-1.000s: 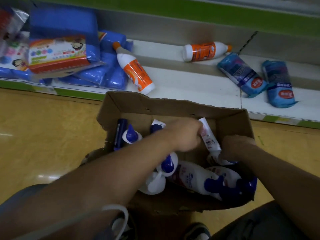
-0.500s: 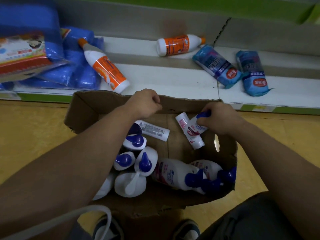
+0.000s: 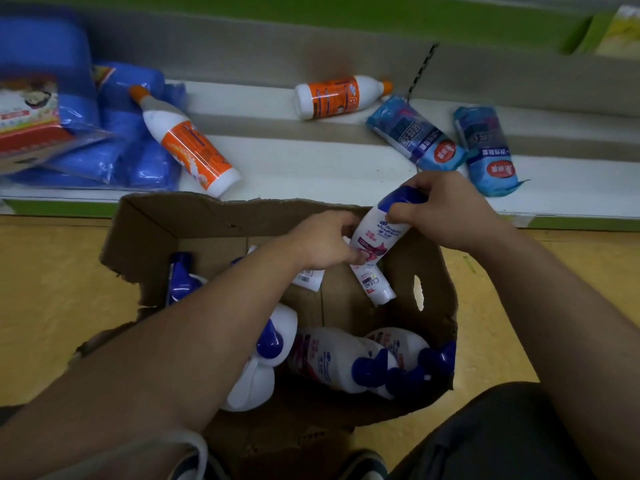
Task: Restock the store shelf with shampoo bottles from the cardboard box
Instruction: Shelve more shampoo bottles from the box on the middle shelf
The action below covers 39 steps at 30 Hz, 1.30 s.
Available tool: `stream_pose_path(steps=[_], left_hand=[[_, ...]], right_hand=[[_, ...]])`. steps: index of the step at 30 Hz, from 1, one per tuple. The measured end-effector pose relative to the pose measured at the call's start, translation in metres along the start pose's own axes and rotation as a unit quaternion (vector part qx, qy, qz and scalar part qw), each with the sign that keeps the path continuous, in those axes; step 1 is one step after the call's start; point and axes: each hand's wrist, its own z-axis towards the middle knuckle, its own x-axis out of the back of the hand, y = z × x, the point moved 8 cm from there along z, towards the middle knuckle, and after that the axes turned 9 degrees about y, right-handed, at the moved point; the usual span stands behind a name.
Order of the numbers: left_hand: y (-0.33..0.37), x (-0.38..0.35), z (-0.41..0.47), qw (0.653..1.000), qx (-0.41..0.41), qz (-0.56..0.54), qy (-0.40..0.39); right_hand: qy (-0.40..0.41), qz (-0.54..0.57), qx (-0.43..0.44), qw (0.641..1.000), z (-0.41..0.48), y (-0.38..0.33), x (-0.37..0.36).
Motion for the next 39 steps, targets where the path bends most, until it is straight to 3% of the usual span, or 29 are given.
stream_pose_path(steps=[5,11,14,22,31,39], left_hand=[[0.034,0.043,-0.045,0.989,-0.003,-0.136,0.062],[0.116,0.118,-0.164,0.981,0.031,-0.179,0.061],[0.176,0.161,-0.235,0.982,0.052,-0.168,0.075],[0.374,0.271,-0.394,0.963,0.041,-0.217,0.154],[0.549,0.398,-0.494,0.939,-0.100,-0.203,0.261],[0.621,0.494,-0.540,0.906,-0.184,-0.162,0.345]], right_hand=[[0.020,0.177,-0.027,0.984,-0.030,-0.035,0.039],[-0.012,0.363,-0.083,0.928,-0.115,-0.112,0.121],[-0.067,0.350,-0.066,0.932,-0.168,-0.157,0.179],[-0.089,0.310,-0.017,0.947,-0.267,-0.277,0.372],[0.025,0.327,0.144,0.934,-0.327,-0.411,0.578],[0.099,0.290,0.270,0.913,-0.348,-0.507,0.669]])
